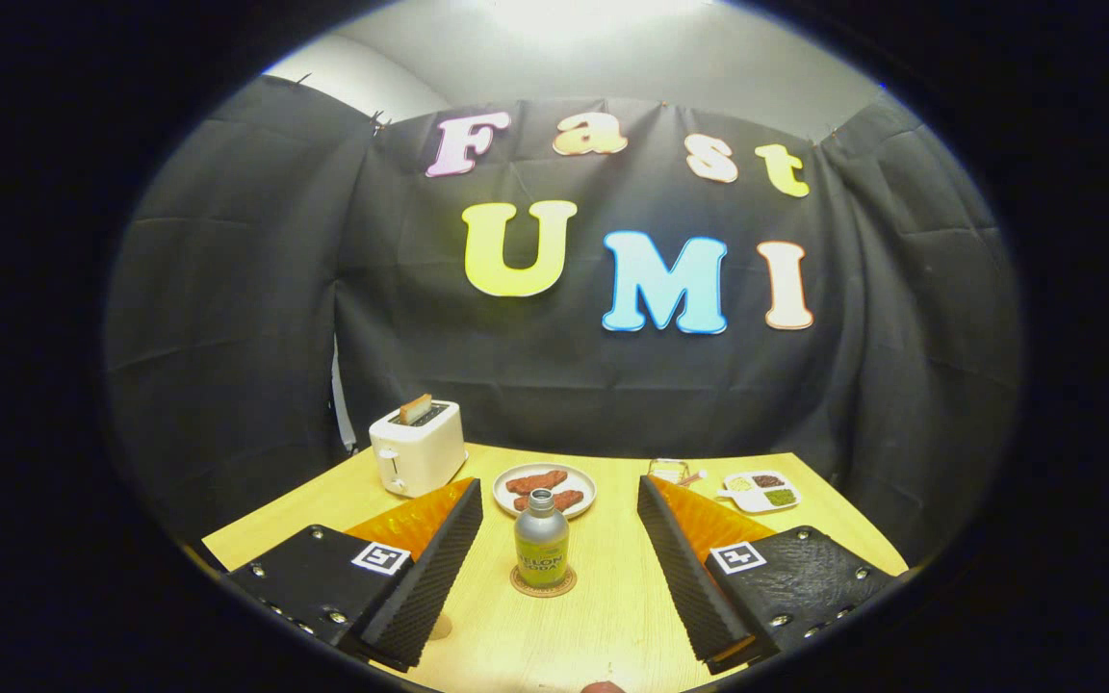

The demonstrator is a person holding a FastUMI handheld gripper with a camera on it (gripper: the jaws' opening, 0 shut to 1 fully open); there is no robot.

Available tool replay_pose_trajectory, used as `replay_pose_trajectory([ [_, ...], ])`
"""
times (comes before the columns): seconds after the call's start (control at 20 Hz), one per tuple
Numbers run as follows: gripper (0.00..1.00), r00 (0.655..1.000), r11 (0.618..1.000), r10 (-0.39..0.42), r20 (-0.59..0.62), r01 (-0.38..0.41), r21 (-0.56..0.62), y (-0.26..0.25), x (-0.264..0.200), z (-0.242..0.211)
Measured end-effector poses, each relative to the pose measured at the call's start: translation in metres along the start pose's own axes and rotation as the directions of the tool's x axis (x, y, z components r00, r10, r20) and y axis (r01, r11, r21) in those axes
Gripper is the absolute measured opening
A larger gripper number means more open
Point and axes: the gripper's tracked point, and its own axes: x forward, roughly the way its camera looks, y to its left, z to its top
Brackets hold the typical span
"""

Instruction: Take the bottle from table, then pour the juice into the cup, finally place the bottle on the coaster

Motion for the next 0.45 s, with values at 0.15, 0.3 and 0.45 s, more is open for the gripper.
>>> replay_pose_trajectory([
  [0.15, 0.98, 0.999, 0.999, -0.036, 0.027, 0.036, -0.001, -0.003, -0.019, 0.011],
  [0.3, 0.98, 0.996, 0.998, -0.062, 0.058, 0.061, 0.014, -0.006, -0.035, 0.025],
  [0.45, 0.98, 0.993, 0.997, -0.081, 0.090, 0.079, 0.022, -0.008, -0.051, 0.034],
])
